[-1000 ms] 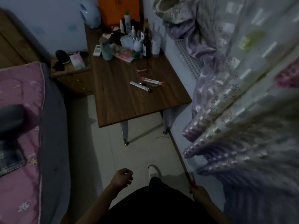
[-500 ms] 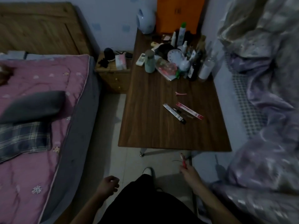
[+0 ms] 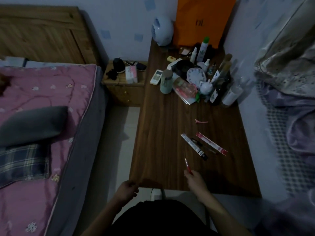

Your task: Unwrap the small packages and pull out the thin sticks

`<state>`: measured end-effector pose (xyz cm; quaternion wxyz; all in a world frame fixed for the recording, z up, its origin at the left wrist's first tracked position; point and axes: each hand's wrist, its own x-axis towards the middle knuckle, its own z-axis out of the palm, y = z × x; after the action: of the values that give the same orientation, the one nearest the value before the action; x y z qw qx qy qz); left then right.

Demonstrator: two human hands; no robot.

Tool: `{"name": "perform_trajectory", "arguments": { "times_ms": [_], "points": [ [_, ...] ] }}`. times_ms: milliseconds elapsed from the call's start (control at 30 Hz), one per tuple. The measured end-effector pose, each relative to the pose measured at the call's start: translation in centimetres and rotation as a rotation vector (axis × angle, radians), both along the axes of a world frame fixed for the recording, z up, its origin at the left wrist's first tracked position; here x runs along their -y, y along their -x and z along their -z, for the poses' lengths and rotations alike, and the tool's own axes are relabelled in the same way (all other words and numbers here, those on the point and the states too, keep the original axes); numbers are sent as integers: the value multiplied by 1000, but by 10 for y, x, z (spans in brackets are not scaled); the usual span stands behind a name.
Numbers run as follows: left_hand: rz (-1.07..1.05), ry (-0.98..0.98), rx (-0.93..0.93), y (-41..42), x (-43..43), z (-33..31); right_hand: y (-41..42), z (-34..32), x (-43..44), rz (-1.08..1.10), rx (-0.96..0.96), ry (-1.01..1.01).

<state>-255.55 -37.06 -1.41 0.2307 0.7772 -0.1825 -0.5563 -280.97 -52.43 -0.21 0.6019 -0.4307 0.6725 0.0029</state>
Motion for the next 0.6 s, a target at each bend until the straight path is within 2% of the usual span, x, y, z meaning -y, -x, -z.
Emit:
{"name": "perform_trajectory", "arguments": {
  "times_ms": [167, 300, 367, 500, 600],
  "points": [
    [256, 87, 18, 13, 69, -26, -28, -17, 21, 61, 42, 15],
    [542, 125, -20, 38, 110, -47, -43, -31, 30, 27, 53, 125],
    [547, 150, -68, 49, 122, -52, -49, -36, 38, 4, 53, 192],
    [414, 196, -212, 62, 133, -62, -54, -36, 46, 18, 136, 217],
    [514, 263, -150, 60, 136, -64, -53, -36, 46, -32, 173, 189]
  ]
}}
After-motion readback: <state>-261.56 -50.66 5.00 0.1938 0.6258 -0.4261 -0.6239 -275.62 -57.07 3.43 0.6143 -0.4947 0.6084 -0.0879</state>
